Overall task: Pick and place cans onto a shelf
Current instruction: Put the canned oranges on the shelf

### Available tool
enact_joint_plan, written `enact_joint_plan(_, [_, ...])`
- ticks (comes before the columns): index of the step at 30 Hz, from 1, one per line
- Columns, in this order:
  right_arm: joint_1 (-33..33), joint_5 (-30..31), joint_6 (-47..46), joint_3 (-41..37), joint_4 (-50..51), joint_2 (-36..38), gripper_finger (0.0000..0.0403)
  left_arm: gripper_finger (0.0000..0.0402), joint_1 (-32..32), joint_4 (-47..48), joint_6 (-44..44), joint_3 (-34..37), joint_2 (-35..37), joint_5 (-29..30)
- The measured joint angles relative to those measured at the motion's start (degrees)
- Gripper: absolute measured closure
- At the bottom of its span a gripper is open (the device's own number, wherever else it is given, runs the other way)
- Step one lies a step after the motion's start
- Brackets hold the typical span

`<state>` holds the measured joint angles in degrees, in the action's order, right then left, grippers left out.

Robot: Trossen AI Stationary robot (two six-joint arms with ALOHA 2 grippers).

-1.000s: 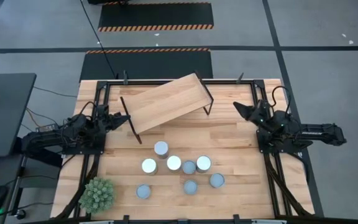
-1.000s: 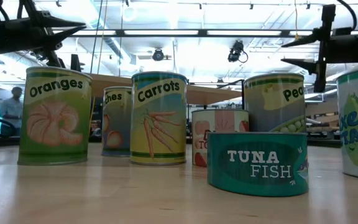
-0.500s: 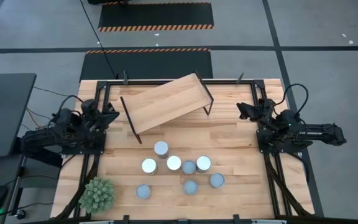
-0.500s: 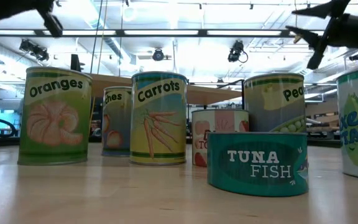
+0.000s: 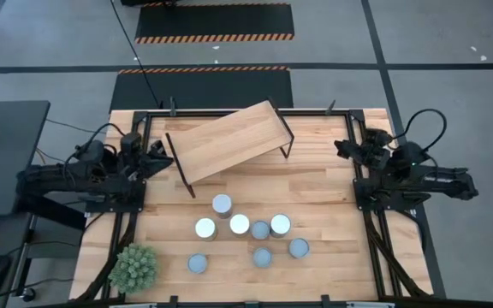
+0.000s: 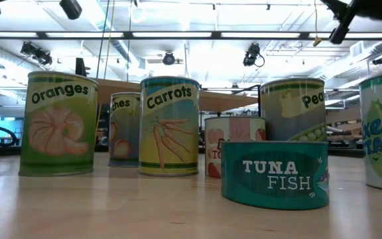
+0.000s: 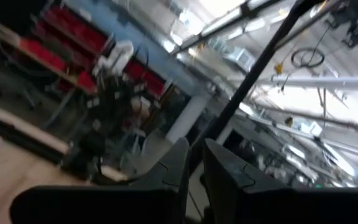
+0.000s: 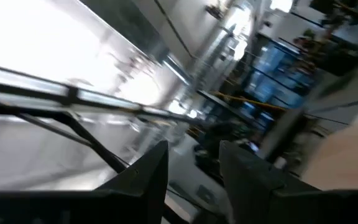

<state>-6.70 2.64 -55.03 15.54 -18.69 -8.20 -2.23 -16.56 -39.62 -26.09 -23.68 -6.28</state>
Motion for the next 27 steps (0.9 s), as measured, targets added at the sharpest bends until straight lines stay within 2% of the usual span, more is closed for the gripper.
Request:
enact_joint_plan(4, [0.69,-0.87,3.60,7.96,14.59,-3.54,0.0252,0.0347,3.77,0.88,-0.17,-1.71,-4.67,0.04])
enact_joint_plan(7, [2.08,-1.74,4.68,11.58,20.41,-6.90,0.0252,0.0347,6.59,1.06,-1.16,-2.54,-7.98,0.52])
enact_joint_plan(12, [4.89,-3.62,6.80,14.40,21.77,-12.20,0.0252,0.0347,11.45,1.17,-2.04,-3.78,-12.59,3.39])
enact_joint_plan(20, [9.23,-2.93,7.74,16.59,22.19,-19.66,0.0252,0.0347,17.58,2.33,-1.36,-6.92,-17.22,9.62])
enact_joint_plan(27, [11.28,0.42,11.73,20.68,22.23,-26.05,0.0252,0.0347,20.11,11.89,0.28,-13.87,-21.48,11.87])
